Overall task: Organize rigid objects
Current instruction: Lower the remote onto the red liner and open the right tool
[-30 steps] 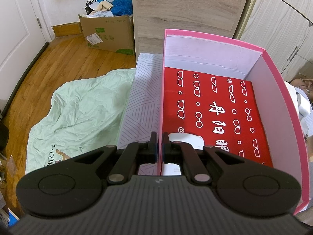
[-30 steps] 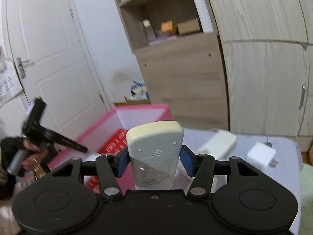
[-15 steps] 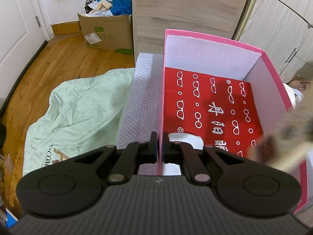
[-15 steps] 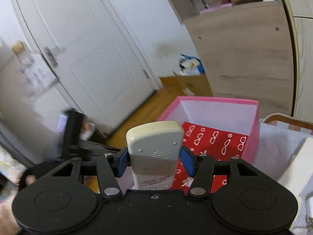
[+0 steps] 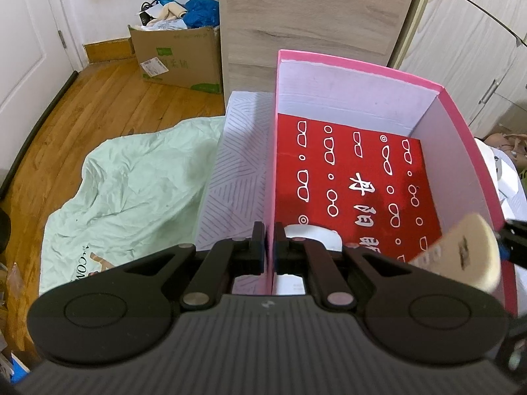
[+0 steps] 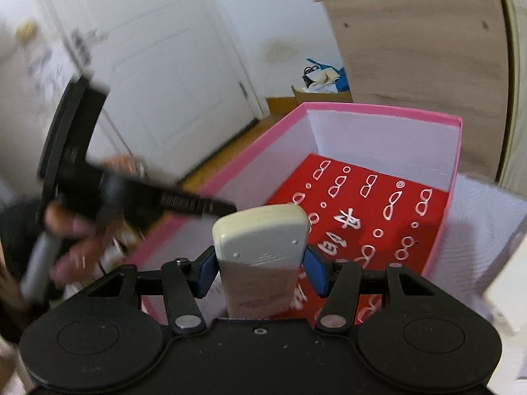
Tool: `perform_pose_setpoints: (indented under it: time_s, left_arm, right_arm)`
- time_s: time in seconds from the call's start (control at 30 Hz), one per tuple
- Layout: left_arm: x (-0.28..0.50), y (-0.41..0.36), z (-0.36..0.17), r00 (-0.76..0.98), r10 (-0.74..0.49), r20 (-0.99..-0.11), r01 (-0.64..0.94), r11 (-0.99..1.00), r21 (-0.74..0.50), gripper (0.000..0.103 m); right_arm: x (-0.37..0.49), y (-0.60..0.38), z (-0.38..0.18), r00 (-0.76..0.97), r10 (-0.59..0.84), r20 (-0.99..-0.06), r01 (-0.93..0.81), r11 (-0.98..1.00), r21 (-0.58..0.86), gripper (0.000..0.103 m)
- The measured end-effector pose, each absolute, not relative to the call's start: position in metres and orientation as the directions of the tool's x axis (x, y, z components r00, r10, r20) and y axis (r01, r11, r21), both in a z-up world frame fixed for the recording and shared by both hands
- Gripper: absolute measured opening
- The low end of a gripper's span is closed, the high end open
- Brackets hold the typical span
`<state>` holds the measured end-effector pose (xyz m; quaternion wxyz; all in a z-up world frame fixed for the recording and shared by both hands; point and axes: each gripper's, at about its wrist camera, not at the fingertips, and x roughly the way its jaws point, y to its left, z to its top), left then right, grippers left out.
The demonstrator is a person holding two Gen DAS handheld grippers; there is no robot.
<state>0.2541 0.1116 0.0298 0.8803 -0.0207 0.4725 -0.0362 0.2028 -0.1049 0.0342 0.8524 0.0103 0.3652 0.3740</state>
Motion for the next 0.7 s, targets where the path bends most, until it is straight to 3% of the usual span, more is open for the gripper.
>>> perform_pose_setpoints:
  time_s: [0.17, 0.3, 0.33, 0.37, 0.47, 0.6, 0.7]
  left_arm:
    - [0.251, 0.112, 0.031, 0.556, -0.084, -0.827, 0.050, 0.996, -0.067, 0.004]
    - [0.251, 0.113, 0.031, 0.554, -0.088, -0.828, 0.050, 0.996, -0.072, 0.004]
    - [0.252, 0.113, 0.031, 0.554, -0.086, -0.828, 0.048, 0.996, -0.071, 0.004]
    - [0.252, 0.113, 0.031, 0.553, -0.084, -0.829, 0.048, 0.996, -0.069, 0.004]
    - [0.251, 0.113, 0.031, 0.555, -0.083, -0.828, 0.051, 0.997, -0.066, 0.004]
    - [0.251, 0.113, 0.031, 0.555, -0.083, -0.828, 0.051, 0.997, -0.066, 0.004]
    - [0.251, 0.113, 0.031, 0.556, -0.082, -0.827, 0.055, 0.997, -0.062, 0.004]
  right_arm:
    - [0.185, -0.101, 0.039, 0.444, 0.523, -0.728, -0.621, 0.765, 0.172, 0.058]
    - [0.182, -0.117, 0.047, 0.441, 0.538, -0.718, -0.600, 0.772, 0.209, 0.055]
    - [0.185, -0.119, 0.046, 0.440, 0.542, -0.717, -0.594, 0.774, 0.220, 0.049]
    - [0.187, -0.121, 0.045, 0.443, 0.536, -0.719, -0.587, 0.779, 0.219, 0.036]
    - [0.191, -0.121, 0.039, 0.450, 0.518, -0.728, -0.588, 0.785, 0.195, 0.010]
    - [0.192, -0.122, 0.042, 0.458, 0.513, -0.726, -0.584, 0.789, 0.190, 0.010]
    - [0.193, -0.136, 0.056, 0.497, 0.523, -0.692, -0.561, 0.803, 0.204, 0.016]
